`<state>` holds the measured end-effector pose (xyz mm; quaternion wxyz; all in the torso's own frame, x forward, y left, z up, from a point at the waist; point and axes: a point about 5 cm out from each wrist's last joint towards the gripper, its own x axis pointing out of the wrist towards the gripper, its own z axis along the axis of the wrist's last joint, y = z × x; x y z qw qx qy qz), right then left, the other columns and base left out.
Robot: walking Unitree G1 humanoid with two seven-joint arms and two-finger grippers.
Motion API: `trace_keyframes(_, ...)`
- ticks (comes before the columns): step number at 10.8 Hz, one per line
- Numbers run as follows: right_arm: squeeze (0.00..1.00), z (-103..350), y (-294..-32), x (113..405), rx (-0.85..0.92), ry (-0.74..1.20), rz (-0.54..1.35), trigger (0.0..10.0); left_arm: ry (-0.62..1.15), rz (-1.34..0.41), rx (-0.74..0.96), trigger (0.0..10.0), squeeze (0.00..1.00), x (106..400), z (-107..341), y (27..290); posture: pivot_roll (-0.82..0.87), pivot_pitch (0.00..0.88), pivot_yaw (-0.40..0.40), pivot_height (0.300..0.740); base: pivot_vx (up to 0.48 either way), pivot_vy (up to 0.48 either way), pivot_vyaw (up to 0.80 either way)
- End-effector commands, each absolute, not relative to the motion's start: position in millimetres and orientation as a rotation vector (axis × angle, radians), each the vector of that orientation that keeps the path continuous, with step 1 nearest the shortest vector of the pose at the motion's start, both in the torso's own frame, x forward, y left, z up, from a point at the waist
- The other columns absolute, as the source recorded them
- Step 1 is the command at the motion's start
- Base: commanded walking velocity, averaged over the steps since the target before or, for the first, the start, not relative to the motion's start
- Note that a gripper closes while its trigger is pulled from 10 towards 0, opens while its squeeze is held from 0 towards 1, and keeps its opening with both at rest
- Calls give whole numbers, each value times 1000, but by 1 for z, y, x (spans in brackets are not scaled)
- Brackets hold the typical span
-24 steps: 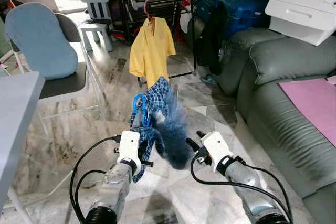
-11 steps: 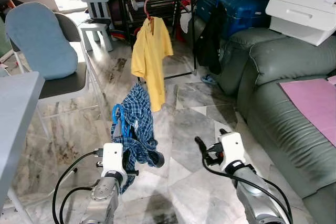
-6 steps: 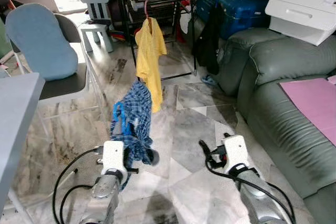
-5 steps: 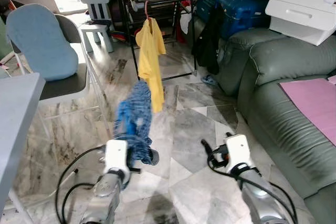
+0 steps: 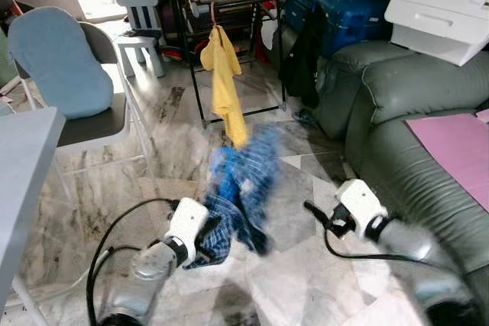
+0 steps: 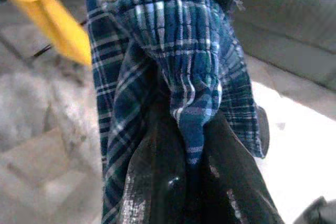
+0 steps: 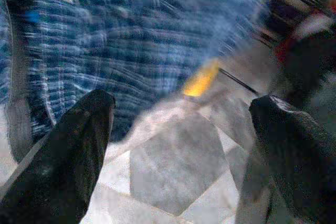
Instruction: Hang hanger
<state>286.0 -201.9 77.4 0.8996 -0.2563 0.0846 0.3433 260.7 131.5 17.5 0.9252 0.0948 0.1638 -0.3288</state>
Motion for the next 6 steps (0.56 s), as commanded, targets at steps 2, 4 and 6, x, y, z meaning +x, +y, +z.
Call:
trace_keyframes(2, 0, 101, -198, 290, -596, 158, 920, 10000, 290, -840, 341, 10000, 0, 260, 25, 127, -203, 0, 51, 740, 0, 0, 0)
trace_keyframes(4, 0, 110, -202, 287, -629, 197, 1064, 10000, 276, -974, 412, 10000, 0, 255, 26, 121, -209, 0, 58, 740, 0, 0, 0)
trace_keyframes(6, 0, 113, -204, 282, -640, 277, 1215, 10000, 226, -1087, 437, 10000, 0, 253, 30, 111, -212, 0, 62, 740, 0, 0, 0)
